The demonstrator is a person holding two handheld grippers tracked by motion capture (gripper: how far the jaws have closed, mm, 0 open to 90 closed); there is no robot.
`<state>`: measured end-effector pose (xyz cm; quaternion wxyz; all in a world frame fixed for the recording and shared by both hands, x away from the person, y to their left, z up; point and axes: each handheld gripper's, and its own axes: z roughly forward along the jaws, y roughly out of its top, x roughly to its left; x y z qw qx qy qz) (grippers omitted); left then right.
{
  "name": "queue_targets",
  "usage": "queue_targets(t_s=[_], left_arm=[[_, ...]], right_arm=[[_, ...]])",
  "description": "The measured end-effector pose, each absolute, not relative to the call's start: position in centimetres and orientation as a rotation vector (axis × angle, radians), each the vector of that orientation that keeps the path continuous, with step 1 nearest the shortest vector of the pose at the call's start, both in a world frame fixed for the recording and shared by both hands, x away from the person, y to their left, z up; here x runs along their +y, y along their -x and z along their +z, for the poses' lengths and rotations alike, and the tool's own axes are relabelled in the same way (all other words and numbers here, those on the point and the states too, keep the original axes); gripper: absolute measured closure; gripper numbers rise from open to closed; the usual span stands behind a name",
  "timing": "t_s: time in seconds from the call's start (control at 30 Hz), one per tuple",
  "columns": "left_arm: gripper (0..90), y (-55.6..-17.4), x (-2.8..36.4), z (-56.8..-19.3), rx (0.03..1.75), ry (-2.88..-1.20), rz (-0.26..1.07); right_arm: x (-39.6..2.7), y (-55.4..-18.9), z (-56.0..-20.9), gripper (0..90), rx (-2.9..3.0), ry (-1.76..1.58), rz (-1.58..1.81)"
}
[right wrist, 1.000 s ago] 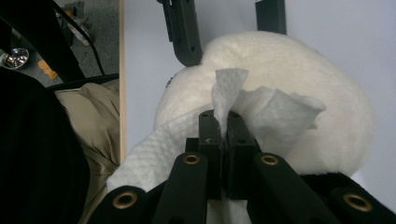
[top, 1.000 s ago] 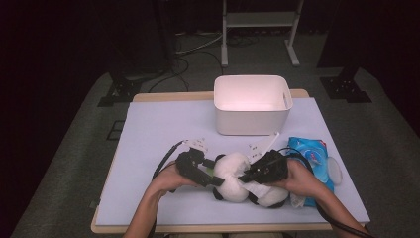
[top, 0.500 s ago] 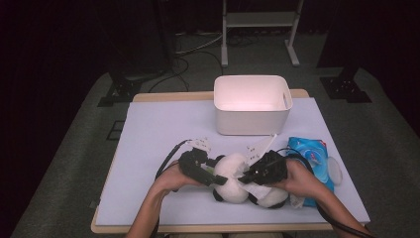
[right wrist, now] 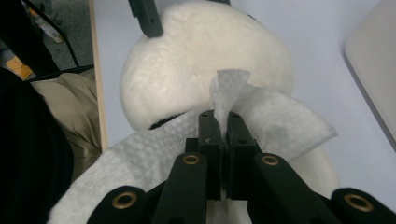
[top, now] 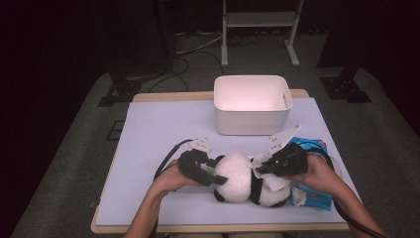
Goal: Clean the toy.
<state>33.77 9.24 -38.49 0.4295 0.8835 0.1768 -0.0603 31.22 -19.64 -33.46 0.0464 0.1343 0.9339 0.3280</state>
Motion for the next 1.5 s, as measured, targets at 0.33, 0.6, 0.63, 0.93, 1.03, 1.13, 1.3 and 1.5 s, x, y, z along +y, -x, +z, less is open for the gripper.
queue_targets(t_s=[0.33, 0.6, 0.63, 0.93, 1.03, 1.13, 1.3, 1.5], left_arm=[[8.8, -34.6, 8.7, -38.9, 0.539, -2.207, -0.199], [6.5, -35.5, 7.7, -39.5, 0.554, -2.206, -0.281], [7.5, -35.5, 7.5, -39.5, 0.553, -2.208, -0.286], [35.9, -35.2, 7.9, -39.0, 0.475, -2.211, -0.15], [38.9, -35.3, 8.4, -38.1, 0.485, -2.203, -0.091], [39.4, -35.3, 9.1, -37.1, 0.478, -2.2, -0.038], [39.6, -34.7, 9.6, -35.9, 0.431, -2.202, 0.025], [37.3, -33.5, 9.3, -36.6, 0.42, -2.232, 0.015]], right_arm=[[-20.3, -30.5, -34.8, 87.3, 2.833, -0.426, 0.998], [-20.1, -30.0, -35.1, 87.6, 2.832, -0.405, 1.0], [-20.1, -30.0, -35.1, 87.7, 2.835, -0.41, 0.999], [-20.0, -31.1, -34.7, 87.6, 2.835, -0.436, 1.031], [-19.7, -31.7, -34.3, 87.7, 2.823, -0.439, 1.039], [-19.1, -32.8, -33.5, 87.6, 2.811, -0.432, 1.065], [-18.8, -33.9, -31.9, 87.6, 2.768, -0.444, 1.096], [-18.7, -33.7, -32.9, 87.6, 2.834, -0.45, 1.059]])
